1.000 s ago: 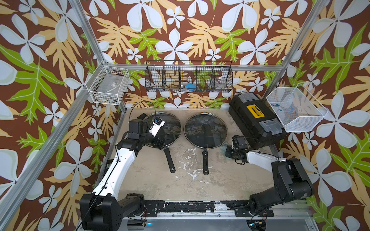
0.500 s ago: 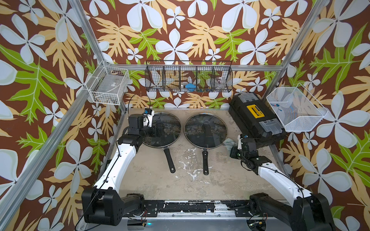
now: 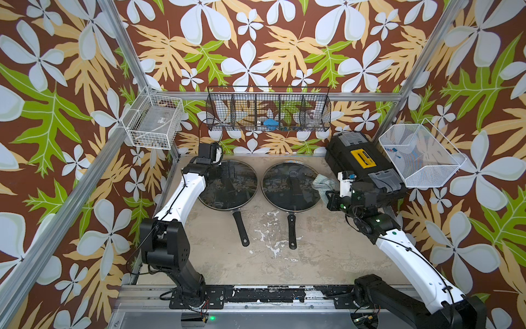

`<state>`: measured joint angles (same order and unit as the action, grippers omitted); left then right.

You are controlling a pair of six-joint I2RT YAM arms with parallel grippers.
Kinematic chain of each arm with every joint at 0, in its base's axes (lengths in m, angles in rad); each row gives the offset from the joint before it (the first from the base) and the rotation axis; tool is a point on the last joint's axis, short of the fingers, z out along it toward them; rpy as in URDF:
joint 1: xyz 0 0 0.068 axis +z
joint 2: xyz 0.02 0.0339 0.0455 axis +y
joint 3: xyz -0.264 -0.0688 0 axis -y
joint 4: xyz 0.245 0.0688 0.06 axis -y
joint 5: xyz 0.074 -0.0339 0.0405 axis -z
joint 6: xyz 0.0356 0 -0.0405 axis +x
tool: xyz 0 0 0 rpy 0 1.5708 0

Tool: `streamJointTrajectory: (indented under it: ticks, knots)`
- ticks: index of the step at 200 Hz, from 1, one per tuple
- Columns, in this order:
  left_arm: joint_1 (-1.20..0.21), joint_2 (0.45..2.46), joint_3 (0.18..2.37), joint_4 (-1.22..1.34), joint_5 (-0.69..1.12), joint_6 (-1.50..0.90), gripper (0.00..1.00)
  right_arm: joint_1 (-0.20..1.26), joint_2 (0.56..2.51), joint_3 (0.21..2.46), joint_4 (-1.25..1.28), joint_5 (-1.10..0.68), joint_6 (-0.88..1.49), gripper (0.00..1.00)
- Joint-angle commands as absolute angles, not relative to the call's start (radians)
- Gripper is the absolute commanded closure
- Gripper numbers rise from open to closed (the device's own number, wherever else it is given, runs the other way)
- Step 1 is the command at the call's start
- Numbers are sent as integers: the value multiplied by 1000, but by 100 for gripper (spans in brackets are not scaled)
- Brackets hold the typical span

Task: Wipe the pot lid with a cloth
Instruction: Pick up the cleaning item at the center of the board, then pick up the pot lid from the cooking pot.

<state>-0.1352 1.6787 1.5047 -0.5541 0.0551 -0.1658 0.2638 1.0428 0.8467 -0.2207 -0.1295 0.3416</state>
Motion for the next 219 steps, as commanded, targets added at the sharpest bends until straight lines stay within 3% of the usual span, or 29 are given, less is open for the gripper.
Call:
streamJointTrajectory:
  ticks: [1, 34, 92, 177, 219]
  knots:
    - [-161, 1706, 1542, -664, -2, -177, 0, 287, 1079, 887, -252, -103, 307, 100]
    - [-178, 1737, 1485, -670, 41, -187, 1, 300, 1110, 903, -236, -96, 310, 100]
    - [-178, 1782, 1513, -709, 16, -162, 28, 300, 1147, 913, -219, -79, 299, 100]
    - [-171, 1812, 1581, -844, -118, 166, 36, 300, 1198, 927, -186, -81, 281, 100]
    - [-140, 1801, 1598, -855, -63, 303, 45, 299, 1207, 919, -177, -81, 284, 100]
